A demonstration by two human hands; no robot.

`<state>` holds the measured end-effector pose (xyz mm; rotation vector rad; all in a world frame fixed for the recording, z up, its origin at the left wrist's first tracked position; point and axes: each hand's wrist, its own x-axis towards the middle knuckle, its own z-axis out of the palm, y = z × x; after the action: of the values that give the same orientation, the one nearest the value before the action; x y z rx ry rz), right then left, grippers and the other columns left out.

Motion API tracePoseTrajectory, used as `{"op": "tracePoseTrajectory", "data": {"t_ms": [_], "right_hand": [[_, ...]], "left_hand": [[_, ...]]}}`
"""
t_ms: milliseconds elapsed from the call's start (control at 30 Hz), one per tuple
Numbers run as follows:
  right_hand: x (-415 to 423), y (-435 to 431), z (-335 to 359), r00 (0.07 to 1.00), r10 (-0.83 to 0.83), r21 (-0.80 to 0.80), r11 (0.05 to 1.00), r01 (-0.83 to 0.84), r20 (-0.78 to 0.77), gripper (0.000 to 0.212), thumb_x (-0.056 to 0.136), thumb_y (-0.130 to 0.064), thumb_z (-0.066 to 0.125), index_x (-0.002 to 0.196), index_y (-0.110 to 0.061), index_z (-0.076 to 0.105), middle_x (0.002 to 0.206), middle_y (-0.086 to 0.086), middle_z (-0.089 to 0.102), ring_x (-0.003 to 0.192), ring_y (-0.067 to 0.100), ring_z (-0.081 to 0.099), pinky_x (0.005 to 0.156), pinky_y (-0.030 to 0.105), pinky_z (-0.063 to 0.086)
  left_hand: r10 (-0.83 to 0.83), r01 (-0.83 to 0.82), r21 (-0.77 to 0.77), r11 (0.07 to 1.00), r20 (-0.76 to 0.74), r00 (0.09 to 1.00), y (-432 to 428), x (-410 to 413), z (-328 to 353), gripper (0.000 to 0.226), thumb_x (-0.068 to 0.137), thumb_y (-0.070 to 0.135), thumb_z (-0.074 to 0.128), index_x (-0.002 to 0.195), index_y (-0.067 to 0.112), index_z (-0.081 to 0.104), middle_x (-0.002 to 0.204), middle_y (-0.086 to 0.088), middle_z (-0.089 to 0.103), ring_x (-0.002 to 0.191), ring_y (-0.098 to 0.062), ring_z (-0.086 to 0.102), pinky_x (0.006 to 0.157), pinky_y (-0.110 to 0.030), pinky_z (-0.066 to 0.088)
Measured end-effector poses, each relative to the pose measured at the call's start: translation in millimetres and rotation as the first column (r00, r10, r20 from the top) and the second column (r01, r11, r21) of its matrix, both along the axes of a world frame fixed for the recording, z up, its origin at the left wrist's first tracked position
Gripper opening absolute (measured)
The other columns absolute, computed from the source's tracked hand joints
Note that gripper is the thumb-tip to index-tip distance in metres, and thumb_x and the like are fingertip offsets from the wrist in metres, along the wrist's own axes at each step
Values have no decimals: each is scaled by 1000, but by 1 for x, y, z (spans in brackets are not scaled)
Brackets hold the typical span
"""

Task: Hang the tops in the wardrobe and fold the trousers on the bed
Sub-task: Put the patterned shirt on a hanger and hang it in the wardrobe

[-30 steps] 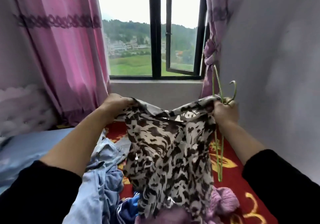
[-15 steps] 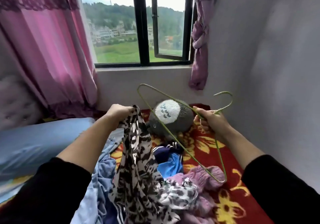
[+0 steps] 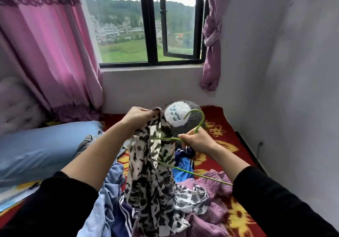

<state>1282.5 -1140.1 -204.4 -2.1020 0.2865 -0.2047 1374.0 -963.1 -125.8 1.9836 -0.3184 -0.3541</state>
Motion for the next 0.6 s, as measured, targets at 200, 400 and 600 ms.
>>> {"op": "tracePoseTrajectory", "data": {"t_ms": [200,400,600], "right_hand": [[15,28,-9,999,-20,63,998,18,35,38,87,-31,63,54,-12,69,58,5,68,52,11,57,60,31,48],[12,17,-3,991,-107,164,982,93,75,42,78,-30,65,62,9,61,53,9,49,46,14,40,52,29,35],[12,12,3,995,-97,166,982,90,34,25,75,-17,70,66,6,70,58,10,65,45,9,53,50,23,41]], "left_hand": [[-93,93,-3,996,-36,995,-12,-15,6,30,88,34,62,85,6,73,71,-7,68,51,-14,60,52,-23,51],[-257,259,45,965,-55,965,9,-12,3,17,79,10,70,95,9,76,71,-7,66,47,-8,50,43,-17,43],[-17,-35,118,992,415,910,15,-7,1,10,72,13,71,76,19,79,67,7,71,58,0,58,56,-21,47]]}}
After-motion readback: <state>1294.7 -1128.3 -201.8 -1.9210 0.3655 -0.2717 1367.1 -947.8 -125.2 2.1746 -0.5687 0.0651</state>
